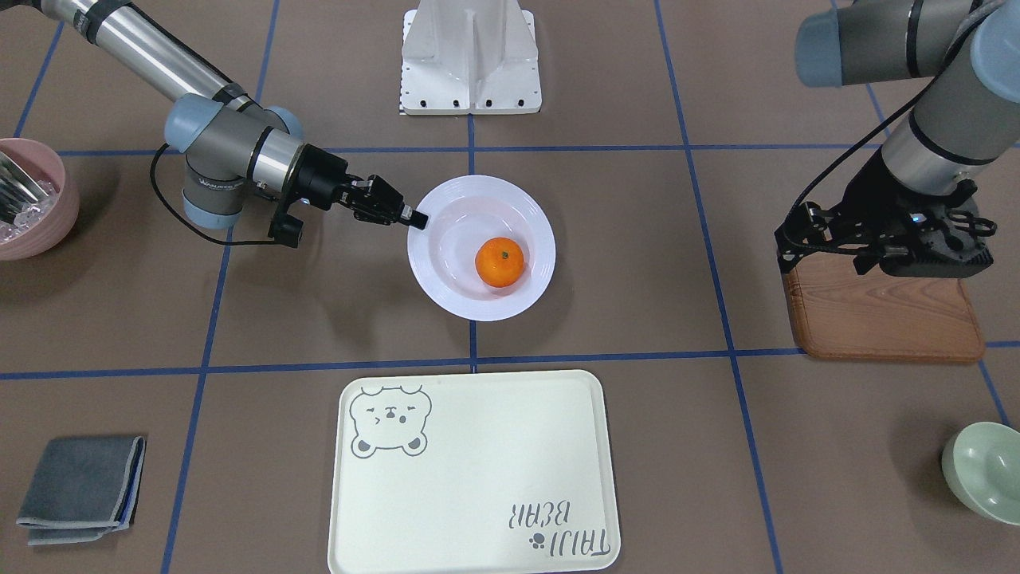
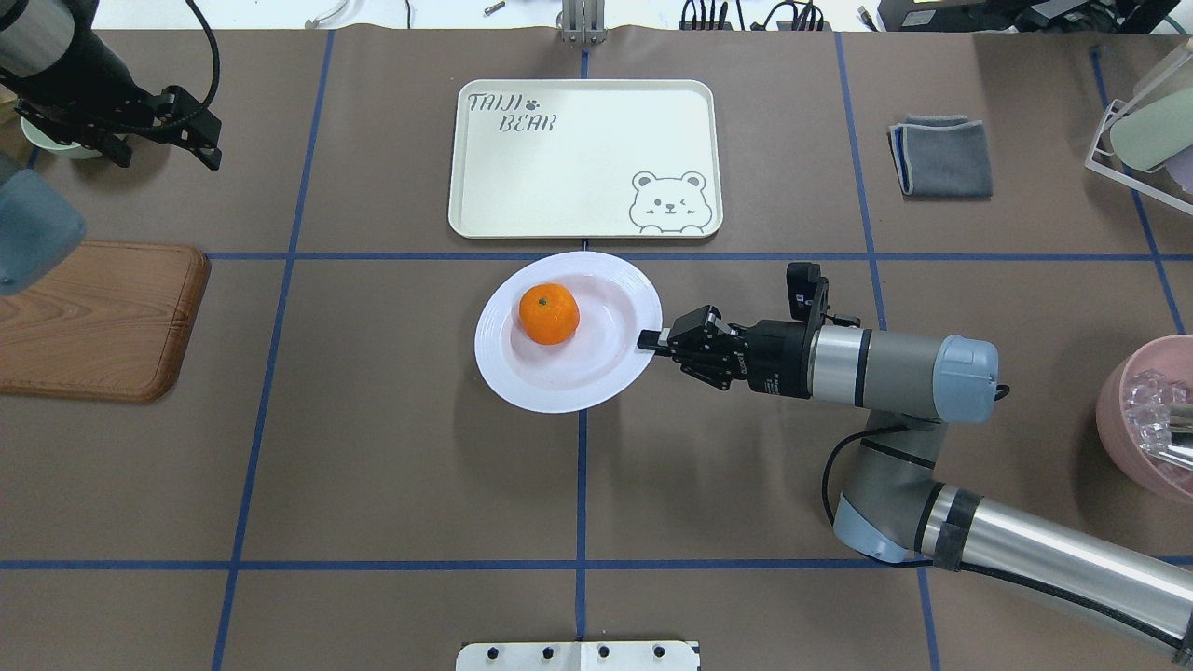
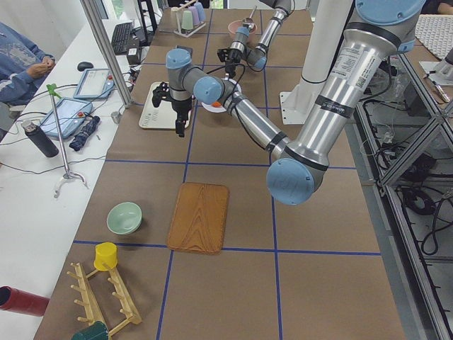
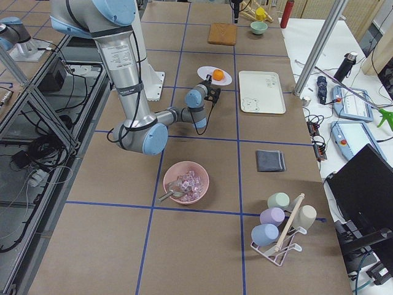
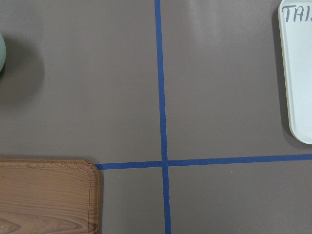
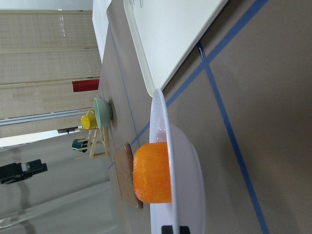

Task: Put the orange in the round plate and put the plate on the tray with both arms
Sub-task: 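Carry the plate with the orange onto the cream bear tray with the right gripper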

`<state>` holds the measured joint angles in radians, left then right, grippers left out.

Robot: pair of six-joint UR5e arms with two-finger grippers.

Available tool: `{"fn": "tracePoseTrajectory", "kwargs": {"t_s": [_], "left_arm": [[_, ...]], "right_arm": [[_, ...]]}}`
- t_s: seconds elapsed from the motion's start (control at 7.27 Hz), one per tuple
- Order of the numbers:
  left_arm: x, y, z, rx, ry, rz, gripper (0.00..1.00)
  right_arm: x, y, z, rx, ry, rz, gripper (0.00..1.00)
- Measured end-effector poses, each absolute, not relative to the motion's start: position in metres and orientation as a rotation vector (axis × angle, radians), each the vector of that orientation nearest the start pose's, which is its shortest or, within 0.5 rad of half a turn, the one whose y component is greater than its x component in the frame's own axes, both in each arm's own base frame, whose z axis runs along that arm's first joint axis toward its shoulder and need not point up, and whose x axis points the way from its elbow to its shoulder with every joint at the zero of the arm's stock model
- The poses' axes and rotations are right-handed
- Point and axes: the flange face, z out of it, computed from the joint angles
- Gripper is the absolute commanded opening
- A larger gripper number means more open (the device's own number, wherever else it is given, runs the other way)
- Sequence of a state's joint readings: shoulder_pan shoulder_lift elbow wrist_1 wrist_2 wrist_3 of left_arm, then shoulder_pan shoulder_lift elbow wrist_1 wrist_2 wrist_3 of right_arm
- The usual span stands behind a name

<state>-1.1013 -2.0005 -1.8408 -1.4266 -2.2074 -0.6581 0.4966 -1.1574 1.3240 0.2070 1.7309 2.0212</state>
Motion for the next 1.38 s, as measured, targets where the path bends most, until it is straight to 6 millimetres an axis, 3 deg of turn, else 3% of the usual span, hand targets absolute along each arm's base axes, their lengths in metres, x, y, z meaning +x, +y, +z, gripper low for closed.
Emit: {"fn": "tracePoseTrajectory", "kwargs": {"t_s": [0.41,0.83,0.96,1.38], "left_arm": [[0.198,-0.574,0.313,0.13,0.807,-0.011,0.98],[0.191,-0.574,0.314,0.135,0.806,-0.018,0.98],[0.188,-0.572,0.312,0.139,0.807,-0.021,0.98],[0.174,-0.565,0.299,0.135,0.798,-0.04,0.98]], "right_arm": [[-0.47,-0.434,0.339,0.018,-1.99,0.634,0.0],[-0.488,-0.487,0.304,0.135,-1.85,0.824,0.0],[-0.502,-0.5,0.303,0.171,-1.799,0.886,0.0],[-0.526,-0.517,0.323,0.229,-1.674,1.058,0.0]]}}
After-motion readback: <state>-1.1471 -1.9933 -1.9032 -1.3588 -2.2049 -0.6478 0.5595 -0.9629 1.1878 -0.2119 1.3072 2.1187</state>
